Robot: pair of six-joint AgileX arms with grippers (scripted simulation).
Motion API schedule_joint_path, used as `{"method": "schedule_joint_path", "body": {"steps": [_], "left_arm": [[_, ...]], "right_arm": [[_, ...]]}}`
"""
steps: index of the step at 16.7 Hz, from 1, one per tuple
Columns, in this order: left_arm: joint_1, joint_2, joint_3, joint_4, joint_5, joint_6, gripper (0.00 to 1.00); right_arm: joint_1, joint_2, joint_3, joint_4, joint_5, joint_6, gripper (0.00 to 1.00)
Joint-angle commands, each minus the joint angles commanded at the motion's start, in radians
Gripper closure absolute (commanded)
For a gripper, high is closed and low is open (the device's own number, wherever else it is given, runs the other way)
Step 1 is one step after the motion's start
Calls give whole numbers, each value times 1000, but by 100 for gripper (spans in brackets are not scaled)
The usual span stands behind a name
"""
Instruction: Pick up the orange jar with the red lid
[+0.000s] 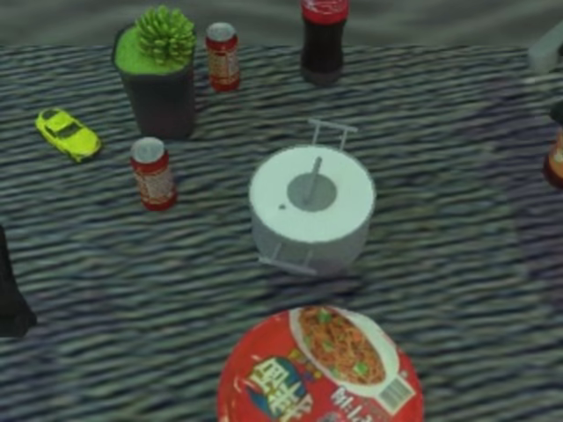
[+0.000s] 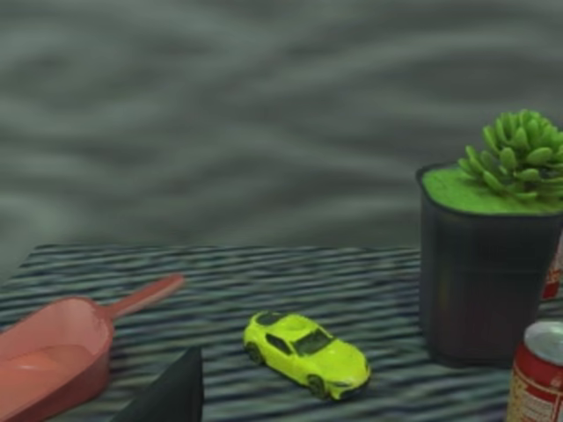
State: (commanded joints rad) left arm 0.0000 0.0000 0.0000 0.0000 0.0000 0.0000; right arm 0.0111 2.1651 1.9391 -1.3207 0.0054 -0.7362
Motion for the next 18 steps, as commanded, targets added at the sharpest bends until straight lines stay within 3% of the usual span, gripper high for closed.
{"method": "schedule_joint_path", "body": {"steps": [4, 11, 14, 18], "left_arm": [[0, 0, 0, 0, 0, 0, 0], [0, 0, 0, 0, 0, 0, 0], [0, 0, 0, 0, 0, 0, 0], [0, 0, 0, 0, 0, 0, 0]], "right_arm": [[7, -137, -131, -24, -2, -3, 100], [13, -129, -128, -24, -2, 33, 100], [47, -94, -108, -19, -1, 158, 100], [115, -37, -68, 1, 0, 446, 100]]}}
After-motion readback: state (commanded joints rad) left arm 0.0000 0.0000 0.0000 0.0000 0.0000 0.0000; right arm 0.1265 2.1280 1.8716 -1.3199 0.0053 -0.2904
